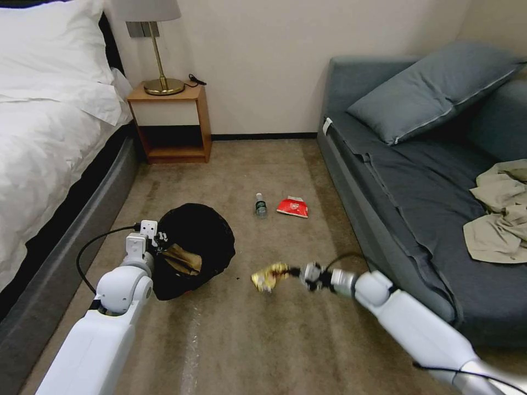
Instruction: Pick up the trash bin, then pick up the garbage on the floor and place it into the trash bin.
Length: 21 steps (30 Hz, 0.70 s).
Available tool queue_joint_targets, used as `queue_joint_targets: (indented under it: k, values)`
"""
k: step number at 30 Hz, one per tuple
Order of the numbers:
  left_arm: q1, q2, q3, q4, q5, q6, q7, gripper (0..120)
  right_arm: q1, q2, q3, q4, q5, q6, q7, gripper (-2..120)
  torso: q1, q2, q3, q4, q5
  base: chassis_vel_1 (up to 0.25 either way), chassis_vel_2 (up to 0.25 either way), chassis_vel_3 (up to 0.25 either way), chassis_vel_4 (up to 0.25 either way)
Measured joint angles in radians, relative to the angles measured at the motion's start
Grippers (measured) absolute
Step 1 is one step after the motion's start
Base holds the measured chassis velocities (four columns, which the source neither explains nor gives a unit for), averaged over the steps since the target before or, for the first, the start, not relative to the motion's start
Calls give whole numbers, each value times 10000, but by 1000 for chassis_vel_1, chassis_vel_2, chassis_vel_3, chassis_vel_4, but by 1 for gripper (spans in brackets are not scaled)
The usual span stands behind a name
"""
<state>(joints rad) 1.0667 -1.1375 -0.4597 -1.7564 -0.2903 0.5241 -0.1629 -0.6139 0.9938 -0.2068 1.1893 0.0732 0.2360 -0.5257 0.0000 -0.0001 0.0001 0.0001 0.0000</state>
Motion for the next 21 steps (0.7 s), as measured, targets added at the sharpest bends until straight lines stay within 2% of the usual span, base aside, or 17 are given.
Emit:
queue_joint_targets:
  k: [11,21]
  values:
    - [79,-141,98,-43,8,-177,123,4,705,-66,-26,1259,919,-602,79,0,0,0,0,-1,-1,0,0,0,0]
    - [55,-496,402,25,86,-347,242,4,1257,587,-947,1839,1757,-967,538,0,0,0,-1,-1,-1,0,0,0,0]
